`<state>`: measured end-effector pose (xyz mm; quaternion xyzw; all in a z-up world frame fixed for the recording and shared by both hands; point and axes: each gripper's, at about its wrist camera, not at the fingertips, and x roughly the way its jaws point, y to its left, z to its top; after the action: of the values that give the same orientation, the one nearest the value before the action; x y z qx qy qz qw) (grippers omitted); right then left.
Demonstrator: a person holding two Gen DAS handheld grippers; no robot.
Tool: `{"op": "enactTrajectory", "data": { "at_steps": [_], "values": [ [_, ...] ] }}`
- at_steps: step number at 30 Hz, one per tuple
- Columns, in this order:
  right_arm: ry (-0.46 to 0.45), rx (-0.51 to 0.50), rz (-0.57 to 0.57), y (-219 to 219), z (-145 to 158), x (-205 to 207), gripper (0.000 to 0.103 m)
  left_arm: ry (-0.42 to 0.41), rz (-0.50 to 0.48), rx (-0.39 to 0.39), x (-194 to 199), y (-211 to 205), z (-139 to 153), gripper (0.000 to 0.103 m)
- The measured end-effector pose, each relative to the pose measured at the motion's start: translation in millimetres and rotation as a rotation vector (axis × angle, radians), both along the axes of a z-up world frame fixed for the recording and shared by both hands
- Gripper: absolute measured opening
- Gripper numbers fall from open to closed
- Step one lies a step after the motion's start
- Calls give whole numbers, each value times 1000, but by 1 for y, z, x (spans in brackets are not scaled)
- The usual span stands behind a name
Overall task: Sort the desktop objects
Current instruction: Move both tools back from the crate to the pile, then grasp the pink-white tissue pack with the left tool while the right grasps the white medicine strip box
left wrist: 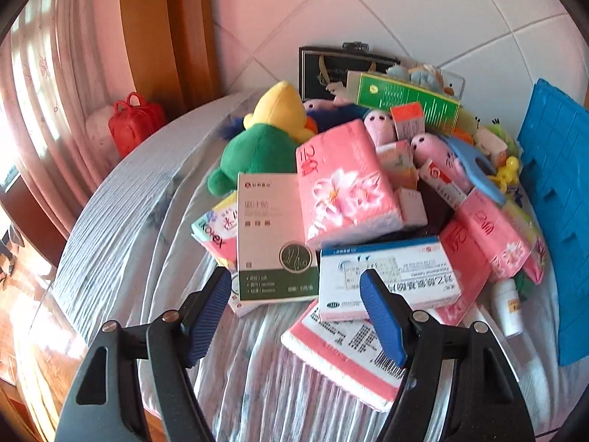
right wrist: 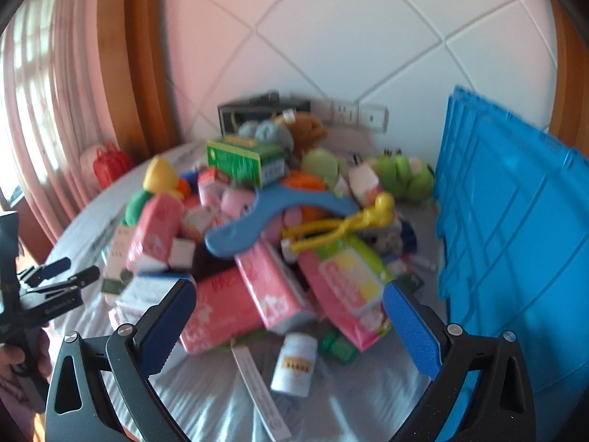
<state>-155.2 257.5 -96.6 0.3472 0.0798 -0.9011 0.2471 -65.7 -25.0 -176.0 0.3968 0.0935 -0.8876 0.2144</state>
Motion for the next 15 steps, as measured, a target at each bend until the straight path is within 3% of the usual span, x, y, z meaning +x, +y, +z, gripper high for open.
{"op": "enactTrajectory", "data": {
  "at_steps": [9,15],
  "values": [
    [-153,94,22,2,-62,3,103,-77,-30,63,8,14,-29,72],
    [-218,127,35,7,-83,5,103,-100,-64,107,6,33,-39,72]
  ]
}}
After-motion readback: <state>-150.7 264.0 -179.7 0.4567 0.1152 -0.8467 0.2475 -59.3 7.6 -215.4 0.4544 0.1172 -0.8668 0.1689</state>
